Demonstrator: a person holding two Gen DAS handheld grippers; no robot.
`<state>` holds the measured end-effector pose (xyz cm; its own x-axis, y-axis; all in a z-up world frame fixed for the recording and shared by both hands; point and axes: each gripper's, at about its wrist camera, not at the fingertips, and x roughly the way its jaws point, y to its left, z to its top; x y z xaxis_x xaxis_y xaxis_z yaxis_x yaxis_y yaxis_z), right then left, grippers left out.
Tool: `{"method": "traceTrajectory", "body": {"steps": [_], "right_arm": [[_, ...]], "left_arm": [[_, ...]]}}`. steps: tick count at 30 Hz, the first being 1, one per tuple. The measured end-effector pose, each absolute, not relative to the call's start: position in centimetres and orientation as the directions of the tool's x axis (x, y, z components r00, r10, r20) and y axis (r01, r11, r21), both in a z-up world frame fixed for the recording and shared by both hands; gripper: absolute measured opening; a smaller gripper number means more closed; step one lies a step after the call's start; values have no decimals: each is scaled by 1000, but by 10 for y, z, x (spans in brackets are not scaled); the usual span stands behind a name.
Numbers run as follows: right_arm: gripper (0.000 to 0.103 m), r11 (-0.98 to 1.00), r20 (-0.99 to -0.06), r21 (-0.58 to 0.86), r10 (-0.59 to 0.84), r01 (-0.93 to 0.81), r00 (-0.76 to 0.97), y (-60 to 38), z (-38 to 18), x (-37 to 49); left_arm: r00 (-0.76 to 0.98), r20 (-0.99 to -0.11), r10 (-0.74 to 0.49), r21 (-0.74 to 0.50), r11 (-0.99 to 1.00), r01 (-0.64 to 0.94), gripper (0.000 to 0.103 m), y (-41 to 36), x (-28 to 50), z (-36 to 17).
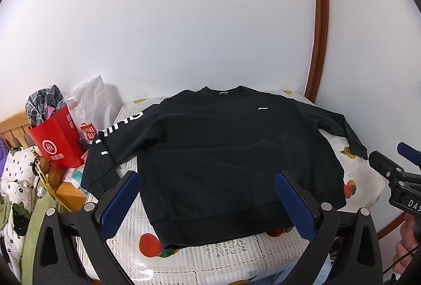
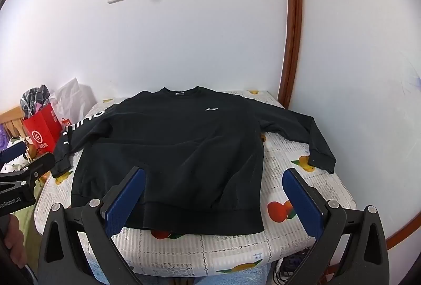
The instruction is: Fold small clothes
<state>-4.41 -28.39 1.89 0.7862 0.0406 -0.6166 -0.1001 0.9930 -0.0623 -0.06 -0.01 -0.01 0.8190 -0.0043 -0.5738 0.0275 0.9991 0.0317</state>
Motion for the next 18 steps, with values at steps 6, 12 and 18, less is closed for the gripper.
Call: {"method": "traceTrajectory", "body": {"steps": [6, 12, 18], "right_arm": [[103, 993, -619, -60, 43, -102, 784, -282, 18, -44], [103, 993, -621, -59, 41, -99, 783, -283, 19, -43], [103, 993, -619, -59, 41, -99, 784, -283, 20, -44]], "left_arm": [[810, -587, -9, 19, 1000, 24, 103, 0, -2, 0], [810, -586, 5, 20, 1000, 9, 103, -2, 3, 1], [816, -578, -4, 12, 1000, 14, 103, 4, 1, 1]]}}
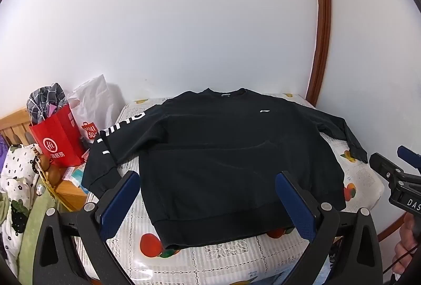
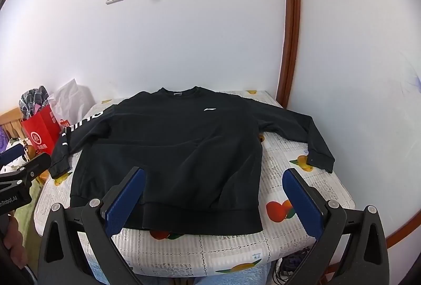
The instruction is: Fold small clothes
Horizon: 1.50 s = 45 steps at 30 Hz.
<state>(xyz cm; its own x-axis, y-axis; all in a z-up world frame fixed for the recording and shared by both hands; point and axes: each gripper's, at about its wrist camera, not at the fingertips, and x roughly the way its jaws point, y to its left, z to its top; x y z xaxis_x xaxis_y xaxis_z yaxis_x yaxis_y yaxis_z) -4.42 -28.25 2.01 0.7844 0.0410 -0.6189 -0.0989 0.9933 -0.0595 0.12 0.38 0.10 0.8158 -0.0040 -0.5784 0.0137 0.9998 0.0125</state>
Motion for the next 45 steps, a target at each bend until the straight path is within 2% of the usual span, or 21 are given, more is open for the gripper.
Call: {"method": "traceTrajectory", "body": {"steps": [45], "right_arm": [[103, 993, -618, -65, 34, -94, 786, -281, 18, -45]], "left_arm": [[813, -582, -4, 3, 1000, 7, 103, 7, -1, -2]]}}
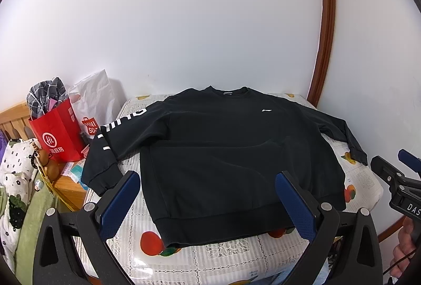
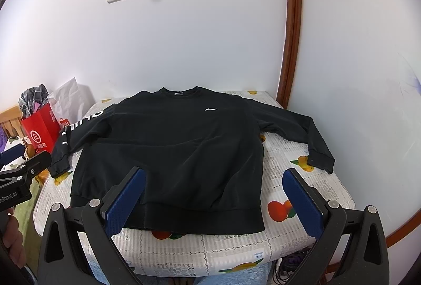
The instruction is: Fold small clothes
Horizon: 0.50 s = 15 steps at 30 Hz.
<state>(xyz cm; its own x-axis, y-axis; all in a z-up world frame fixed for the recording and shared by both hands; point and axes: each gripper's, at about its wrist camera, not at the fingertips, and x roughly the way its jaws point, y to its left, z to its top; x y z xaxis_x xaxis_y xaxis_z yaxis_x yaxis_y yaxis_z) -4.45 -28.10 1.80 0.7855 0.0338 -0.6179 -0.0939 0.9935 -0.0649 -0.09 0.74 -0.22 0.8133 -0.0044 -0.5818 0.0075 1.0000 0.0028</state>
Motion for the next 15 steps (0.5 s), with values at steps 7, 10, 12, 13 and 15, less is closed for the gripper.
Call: {"method": "traceTrajectory", "body": {"steps": [7, 10, 12, 13, 15], "right_arm": [[103, 993, -617, -65, 33, -94, 786, -281, 18, -44], [103, 993, -616, -67, 33, -94, 787, -280, 19, -44], [103, 993, -616, -67, 33, -94, 787, -280, 18, -44], [103, 993, -616, -66, 33, -94, 787, -280, 19, -45], [103, 993, -616, -67, 33, -94, 787, -280, 19, -45]], "left_arm": [[813, -583, -1, 0, 1000, 0, 103, 6, -3, -1], [812, -584, -1, 0, 1000, 1, 103, 8, -2, 0], [813, -582, -1, 0, 1000, 1, 103, 8, -1, 2], [812, -583, -2, -1, 1000, 1, 103, 9, 0, 2], [813, -583, -2, -2, 1000, 1, 103, 8, -1, 3]]}}
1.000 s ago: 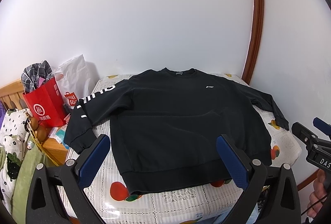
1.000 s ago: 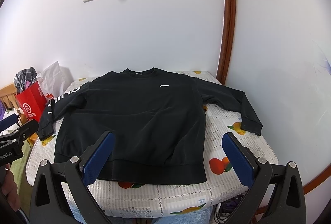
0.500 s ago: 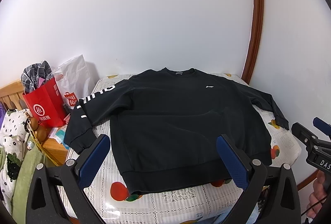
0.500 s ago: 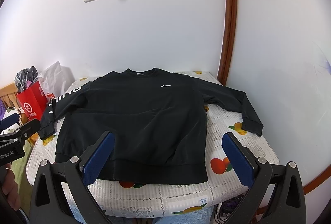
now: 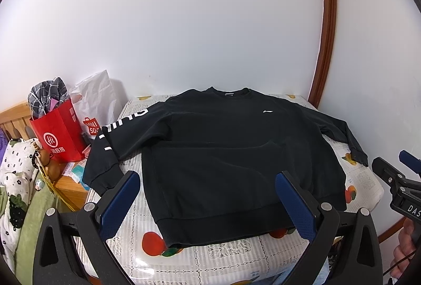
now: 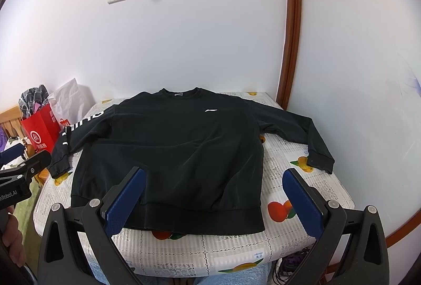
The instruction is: Fold small clothes
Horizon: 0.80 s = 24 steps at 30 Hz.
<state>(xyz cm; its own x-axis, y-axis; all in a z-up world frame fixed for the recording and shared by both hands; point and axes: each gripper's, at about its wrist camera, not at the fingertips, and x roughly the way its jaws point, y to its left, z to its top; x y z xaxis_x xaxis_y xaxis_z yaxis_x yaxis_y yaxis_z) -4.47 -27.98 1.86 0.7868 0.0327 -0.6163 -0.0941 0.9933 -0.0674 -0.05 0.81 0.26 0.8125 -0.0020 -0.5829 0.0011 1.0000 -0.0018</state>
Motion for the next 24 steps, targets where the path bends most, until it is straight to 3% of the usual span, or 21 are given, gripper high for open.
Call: {"method": "traceTrajectory", "body": {"steps": [15, 24], "right_arm": [[103, 994, -611, -71, 24, -85, 791, -280, 19, -35], [103, 991, -603, -34, 81, -128, 793, -277, -2, -11]], "left_arm": [[819, -573, -32, -20, 1000, 25, 103, 11, 15, 9], [789, -614, 29, 18, 1000, -23, 103, 35, 55, -28]]}}
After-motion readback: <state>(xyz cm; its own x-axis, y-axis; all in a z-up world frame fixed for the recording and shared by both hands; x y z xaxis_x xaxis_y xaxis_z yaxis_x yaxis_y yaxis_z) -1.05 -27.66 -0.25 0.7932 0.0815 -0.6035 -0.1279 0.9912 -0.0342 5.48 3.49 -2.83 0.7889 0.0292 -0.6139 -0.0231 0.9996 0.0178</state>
